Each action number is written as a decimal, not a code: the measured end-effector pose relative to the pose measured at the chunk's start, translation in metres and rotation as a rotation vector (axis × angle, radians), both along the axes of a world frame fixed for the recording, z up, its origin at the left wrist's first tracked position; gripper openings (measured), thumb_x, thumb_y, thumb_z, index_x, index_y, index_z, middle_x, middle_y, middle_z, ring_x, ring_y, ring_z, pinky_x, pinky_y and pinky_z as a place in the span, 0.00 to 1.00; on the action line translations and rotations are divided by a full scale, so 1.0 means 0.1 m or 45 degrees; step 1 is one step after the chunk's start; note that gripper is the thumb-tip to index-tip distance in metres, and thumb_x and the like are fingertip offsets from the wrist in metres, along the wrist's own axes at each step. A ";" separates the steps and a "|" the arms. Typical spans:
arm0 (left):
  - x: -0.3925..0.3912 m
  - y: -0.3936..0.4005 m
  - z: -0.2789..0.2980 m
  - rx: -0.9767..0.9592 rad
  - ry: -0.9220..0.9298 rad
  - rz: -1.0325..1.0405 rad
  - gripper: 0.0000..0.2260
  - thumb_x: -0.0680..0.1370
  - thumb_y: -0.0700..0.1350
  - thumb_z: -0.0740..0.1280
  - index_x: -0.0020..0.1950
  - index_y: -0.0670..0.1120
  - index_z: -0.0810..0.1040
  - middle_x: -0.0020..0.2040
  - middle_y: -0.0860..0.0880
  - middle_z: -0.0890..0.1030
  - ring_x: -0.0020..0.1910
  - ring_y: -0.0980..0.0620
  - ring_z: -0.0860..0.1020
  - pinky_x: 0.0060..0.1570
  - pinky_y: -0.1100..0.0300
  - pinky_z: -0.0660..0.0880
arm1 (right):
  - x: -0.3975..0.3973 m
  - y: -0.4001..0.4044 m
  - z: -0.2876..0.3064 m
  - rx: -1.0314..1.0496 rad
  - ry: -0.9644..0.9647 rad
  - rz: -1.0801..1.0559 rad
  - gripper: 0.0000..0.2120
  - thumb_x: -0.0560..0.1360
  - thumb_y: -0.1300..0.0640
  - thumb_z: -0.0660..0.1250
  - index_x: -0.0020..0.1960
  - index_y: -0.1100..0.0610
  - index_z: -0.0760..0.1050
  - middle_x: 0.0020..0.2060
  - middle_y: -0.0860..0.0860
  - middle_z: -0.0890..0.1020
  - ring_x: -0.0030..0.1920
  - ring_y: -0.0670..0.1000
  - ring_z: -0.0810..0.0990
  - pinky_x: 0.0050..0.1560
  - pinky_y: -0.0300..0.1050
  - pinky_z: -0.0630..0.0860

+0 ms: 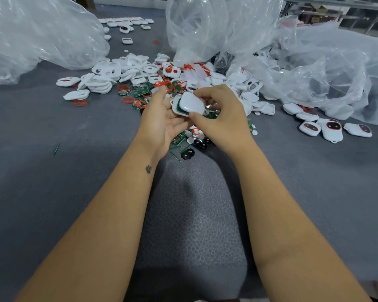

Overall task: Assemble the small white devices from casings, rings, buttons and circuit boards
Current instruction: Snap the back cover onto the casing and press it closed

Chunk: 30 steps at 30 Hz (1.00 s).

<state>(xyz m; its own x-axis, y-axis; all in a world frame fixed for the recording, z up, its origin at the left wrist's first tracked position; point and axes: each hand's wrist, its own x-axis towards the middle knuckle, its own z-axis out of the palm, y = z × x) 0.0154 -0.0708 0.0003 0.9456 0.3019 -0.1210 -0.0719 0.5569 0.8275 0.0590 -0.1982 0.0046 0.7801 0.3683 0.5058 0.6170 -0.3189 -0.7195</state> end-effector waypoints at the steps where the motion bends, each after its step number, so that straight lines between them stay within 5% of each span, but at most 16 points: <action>1: 0.00 0.00 0.00 0.021 0.010 -0.007 0.22 0.84 0.55 0.53 0.54 0.40 0.79 0.46 0.43 0.85 0.49 0.45 0.84 0.45 0.55 0.82 | 0.00 0.00 -0.01 -0.028 -0.019 0.008 0.17 0.68 0.65 0.72 0.56 0.57 0.79 0.50 0.48 0.76 0.50 0.42 0.74 0.52 0.26 0.67; 6: 0.01 -0.03 0.00 0.138 0.028 -0.029 0.18 0.84 0.53 0.55 0.52 0.42 0.79 0.45 0.44 0.86 0.48 0.47 0.84 0.44 0.57 0.81 | 0.02 0.00 -0.02 -0.100 -0.031 0.015 0.18 0.68 0.64 0.72 0.57 0.55 0.79 0.51 0.48 0.75 0.49 0.41 0.73 0.50 0.25 0.66; 10: 0.00 -0.02 -0.05 0.377 -0.044 -0.068 0.08 0.82 0.41 0.61 0.54 0.44 0.80 0.43 0.48 0.86 0.42 0.54 0.84 0.42 0.62 0.80 | 0.04 0.00 -0.04 -0.065 -0.016 0.011 0.18 0.67 0.65 0.75 0.56 0.57 0.80 0.50 0.47 0.76 0.46 0.37 0.73 0.49 0.25 0.67; 14: -0.02 0.00 -0.11 0.587 -0.128 -0.122 0.10 0.81 0.33 0.60 0.55 0.44 0.79 0.43 0.48 0.84 0.41 0.56 0.81 0.46 0.64 0.79 | 0.06 0.01 -0.07 0.007 0.044 0.007 0.16 0.66 0.65 0.76 0.53 0.58 0.81 0.46 0.44 0.74 0.45 0.34 0.73 0.48 0.26 0.68; 19: -0.03 0.01 -0.12 0.602 -0.151 -0.145 0.11 0.81 0.33 0.59 0.54 0.45 0.79 0.41 0.50 0.84 0.41 0.55 0.80 0.43 0.66 0.78 | 0.06 0.02 -0.09 0.034 0.082 0.022 0.10 0.65 0.66 0.76 0.46 0.62 0.80 0.43 0.43 0.73 0.42 0.35 0.73 0.44 0.29 0.69; 30: -0.06 0.01 -0.12 0.612 -0.089 -0.076 0.07 0.79 0.34 0.65 0.51 0.44 0.80 0.41 0.49 0.85 0.38 0.54 0.83 0.44 0.61 0.81 | 0.01 0.03 -0.04 0.018 0.188 0.139 0.15 0.65 0.68 0.77 0.45 0.55 0.76 0.45 0.49 0.74 0.41 0.41 0.72 0.43 0.30 0.70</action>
